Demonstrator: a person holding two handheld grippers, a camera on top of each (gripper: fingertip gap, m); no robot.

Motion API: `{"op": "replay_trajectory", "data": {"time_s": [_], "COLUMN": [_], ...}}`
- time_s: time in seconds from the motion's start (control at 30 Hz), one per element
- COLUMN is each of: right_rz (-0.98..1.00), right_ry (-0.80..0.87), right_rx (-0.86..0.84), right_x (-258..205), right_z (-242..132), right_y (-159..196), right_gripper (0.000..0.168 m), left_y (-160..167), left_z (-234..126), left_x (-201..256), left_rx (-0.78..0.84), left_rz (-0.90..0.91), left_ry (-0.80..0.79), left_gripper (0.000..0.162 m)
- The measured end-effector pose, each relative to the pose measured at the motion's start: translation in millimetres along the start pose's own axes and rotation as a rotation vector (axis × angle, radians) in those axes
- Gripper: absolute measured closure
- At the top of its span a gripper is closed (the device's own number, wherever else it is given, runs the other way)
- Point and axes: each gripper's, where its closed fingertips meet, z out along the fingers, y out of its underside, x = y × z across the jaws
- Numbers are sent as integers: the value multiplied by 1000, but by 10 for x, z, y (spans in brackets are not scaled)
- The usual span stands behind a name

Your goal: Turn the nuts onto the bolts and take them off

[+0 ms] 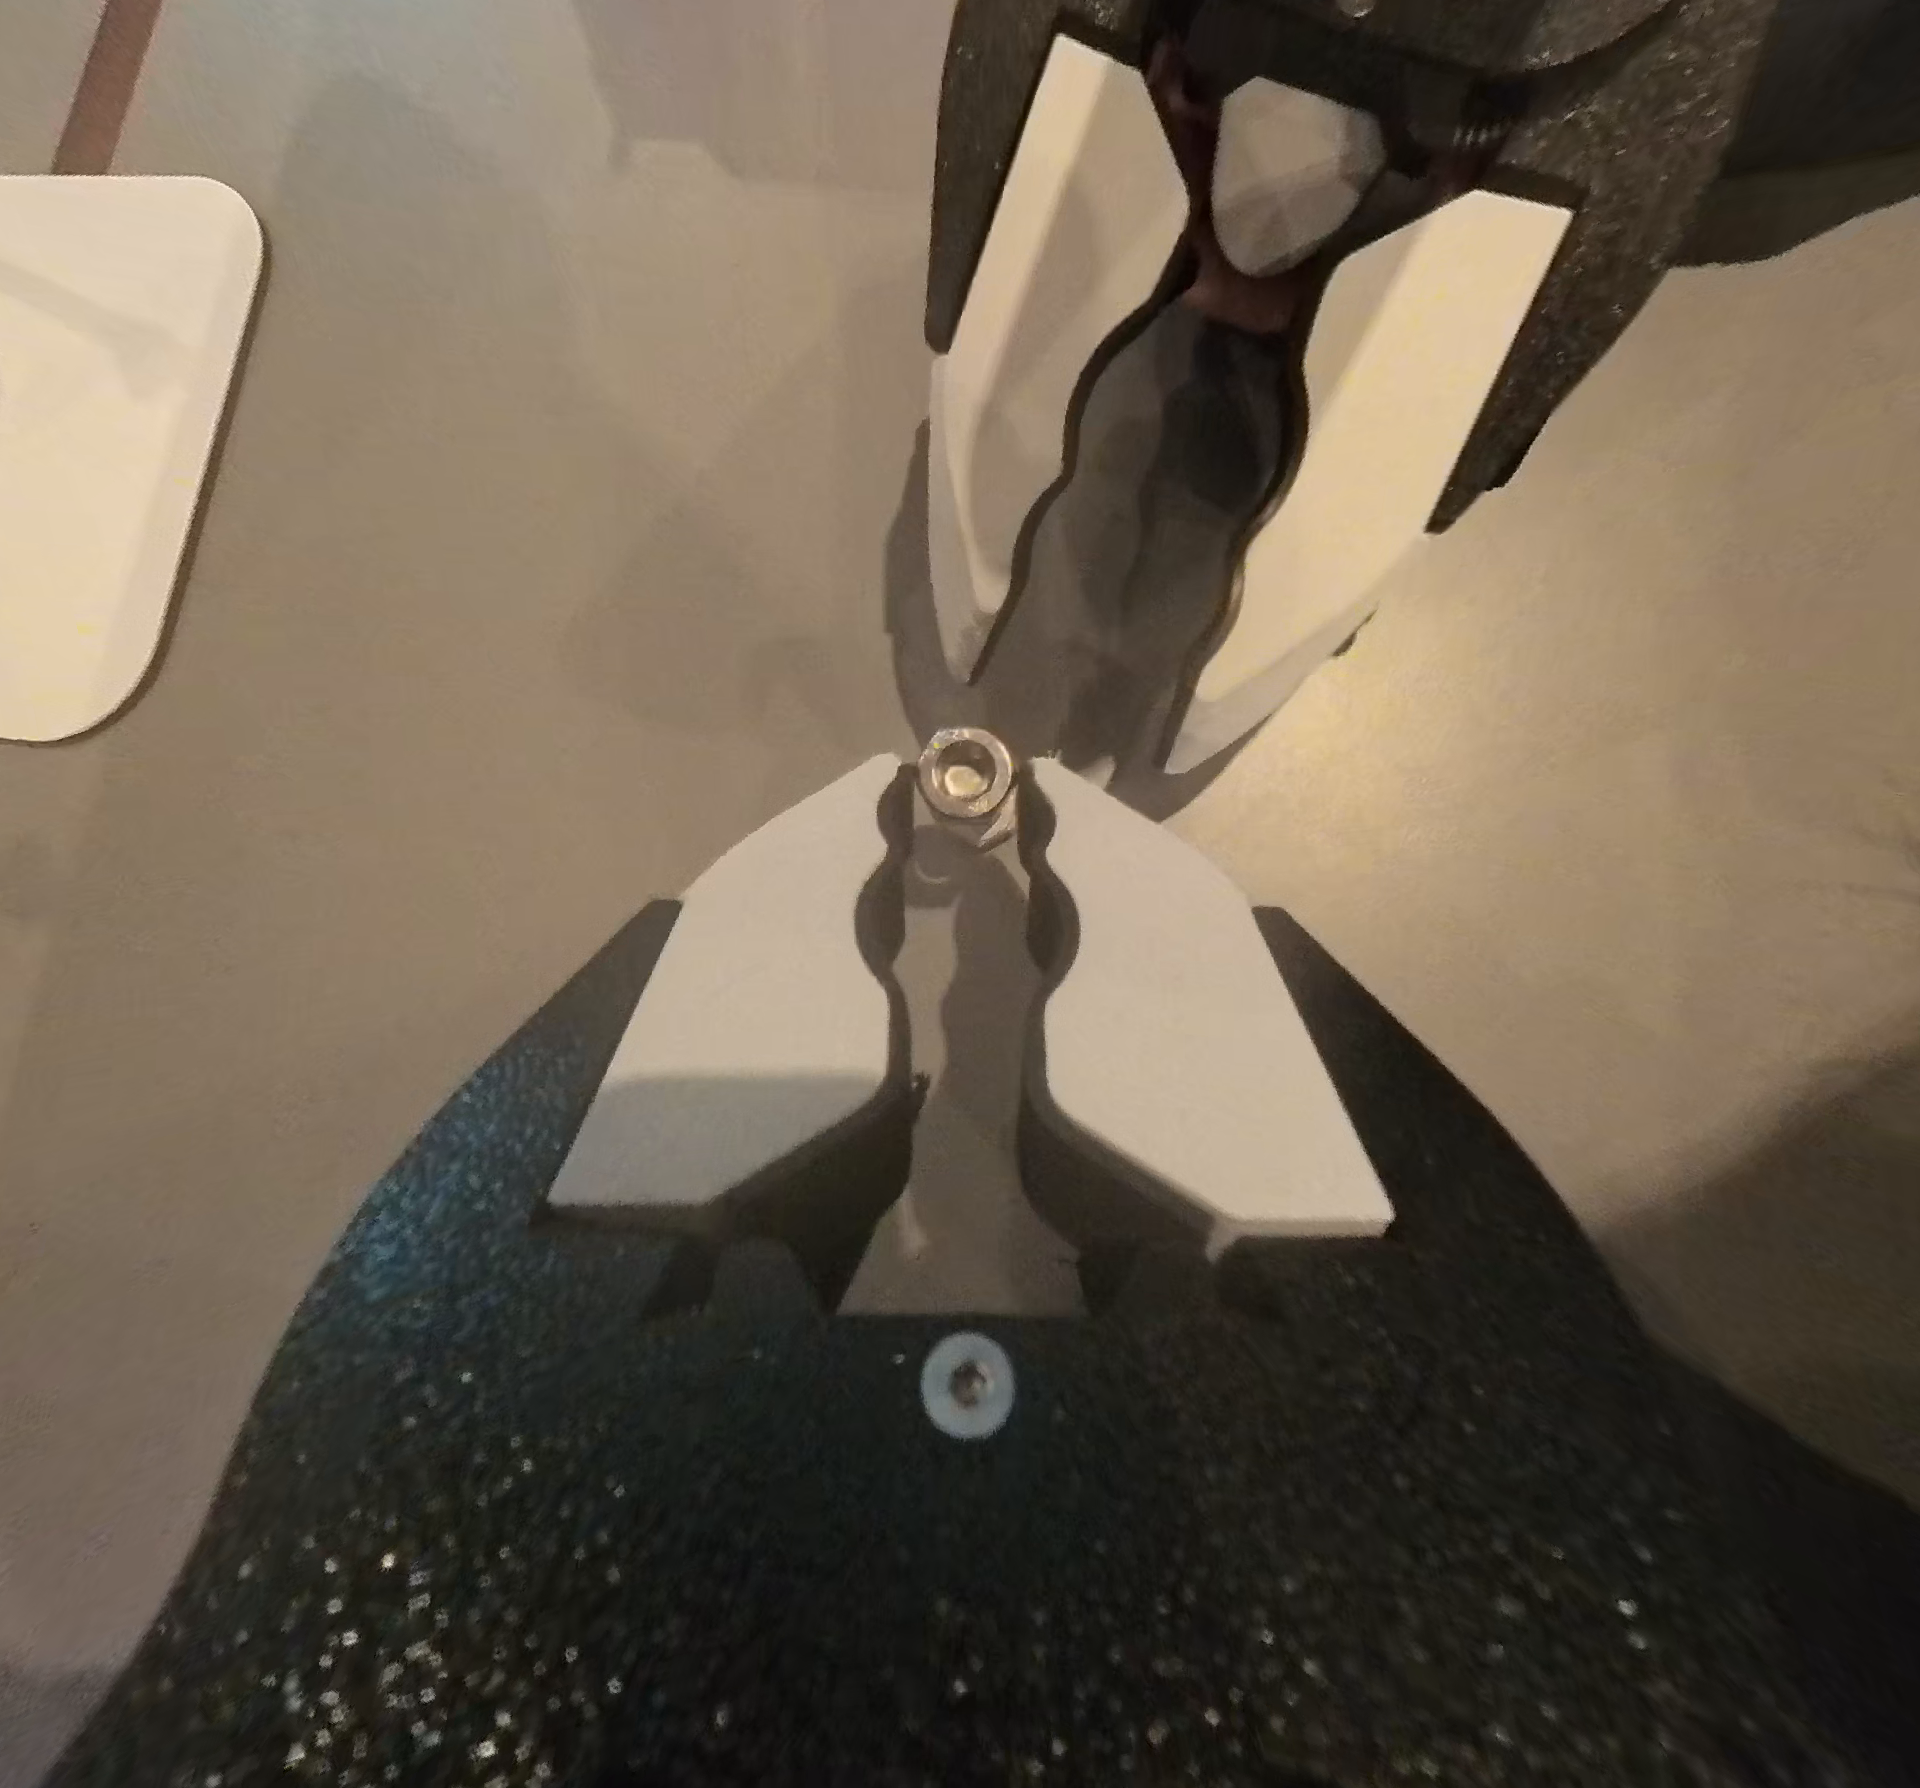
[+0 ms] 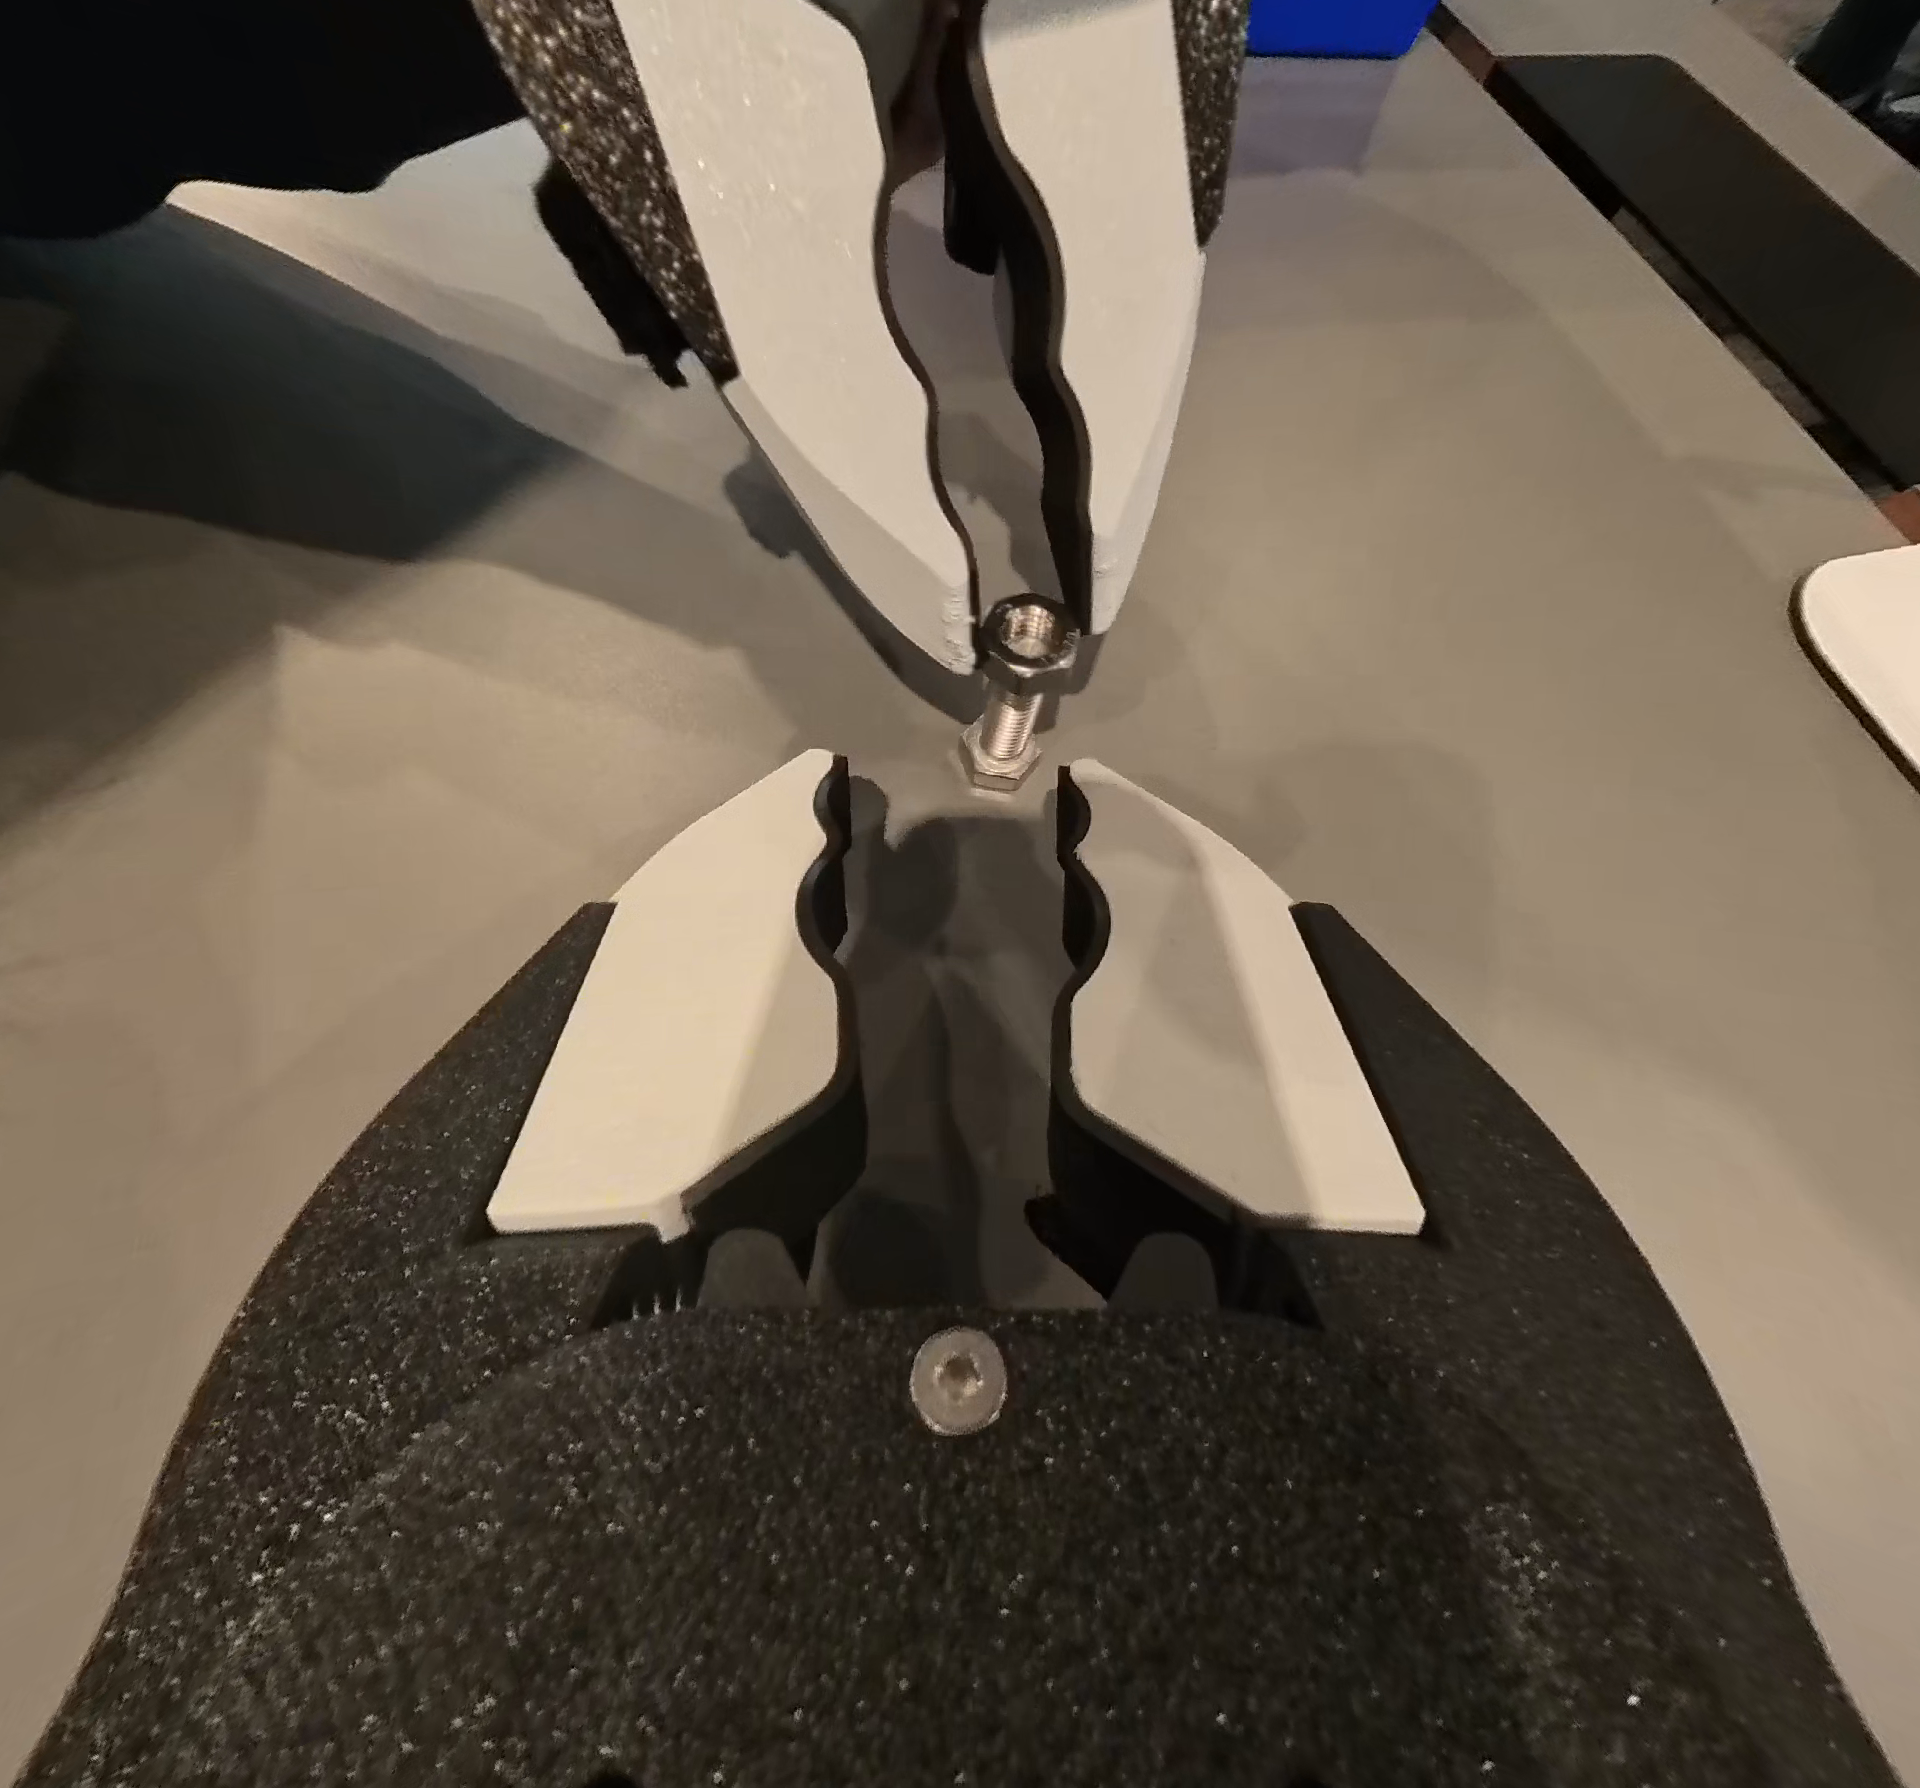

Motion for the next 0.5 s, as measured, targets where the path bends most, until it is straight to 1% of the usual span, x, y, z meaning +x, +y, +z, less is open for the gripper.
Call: {"op": "replay_trajectory", "data": {"time_s": [0.5], "right_rz": [-4], "right_ry": [-10], "right_rx": [-6], "right_x": [-23], "right_z": [24], "right_y": [2], "right_gripper": [130], "left_y": [5], "left_z": [19], "left_x": [8], "left_rx": [-31], "left_rz": [-6], "left_ry": [13], "left_gripper": [143]}}
